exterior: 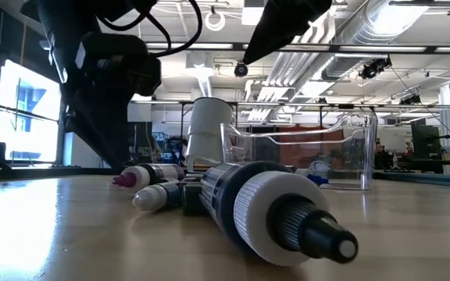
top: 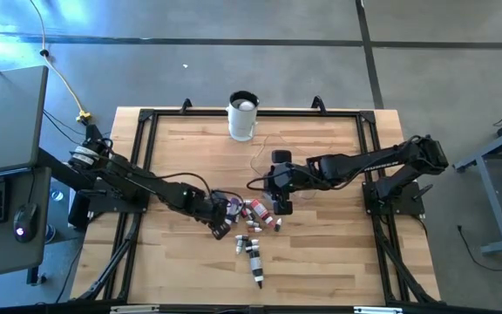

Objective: Pick & Place food coloring
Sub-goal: Put the large purple food coloring bottle into the transparent container

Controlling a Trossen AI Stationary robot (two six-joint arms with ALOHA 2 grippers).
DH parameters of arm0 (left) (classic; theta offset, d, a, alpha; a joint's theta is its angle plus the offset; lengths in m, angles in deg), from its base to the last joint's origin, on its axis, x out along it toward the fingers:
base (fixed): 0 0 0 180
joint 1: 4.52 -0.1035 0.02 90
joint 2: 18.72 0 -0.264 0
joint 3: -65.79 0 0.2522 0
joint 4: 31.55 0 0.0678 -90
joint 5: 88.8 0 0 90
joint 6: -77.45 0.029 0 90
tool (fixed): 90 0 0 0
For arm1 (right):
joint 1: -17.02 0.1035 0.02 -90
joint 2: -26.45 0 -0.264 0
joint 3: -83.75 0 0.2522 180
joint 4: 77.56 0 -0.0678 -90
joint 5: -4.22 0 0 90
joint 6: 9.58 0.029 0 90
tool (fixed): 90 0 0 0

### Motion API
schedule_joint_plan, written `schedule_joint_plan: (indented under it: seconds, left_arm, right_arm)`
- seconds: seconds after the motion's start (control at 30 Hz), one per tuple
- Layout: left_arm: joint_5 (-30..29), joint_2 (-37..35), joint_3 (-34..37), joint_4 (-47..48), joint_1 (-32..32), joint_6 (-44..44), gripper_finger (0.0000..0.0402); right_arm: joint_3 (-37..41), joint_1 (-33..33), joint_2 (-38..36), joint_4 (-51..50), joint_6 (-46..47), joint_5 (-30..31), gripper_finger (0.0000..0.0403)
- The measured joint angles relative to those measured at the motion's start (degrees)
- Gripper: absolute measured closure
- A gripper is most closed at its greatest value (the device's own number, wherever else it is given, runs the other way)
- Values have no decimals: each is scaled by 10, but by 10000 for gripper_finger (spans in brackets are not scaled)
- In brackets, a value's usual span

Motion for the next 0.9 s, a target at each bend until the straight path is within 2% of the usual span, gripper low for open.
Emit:
schedule_joint_plan:
  seconds: [0.43, 0.6, 0.9]
  left_arm:
    - [8, 0, 0, -32, 0, -20, 275]
    - [-19, 0, 0, -14, 0, -20, 275]
    - [-23, 8, -1, -23, 0, -20, 275]
  right_arm:
    - [0, 0, 0, -3, -8, 0, 245]
    - [0, 0, 0, -3, -8, 0, 245]
    - [0, 0, 0, 0, -7, 0, 245]
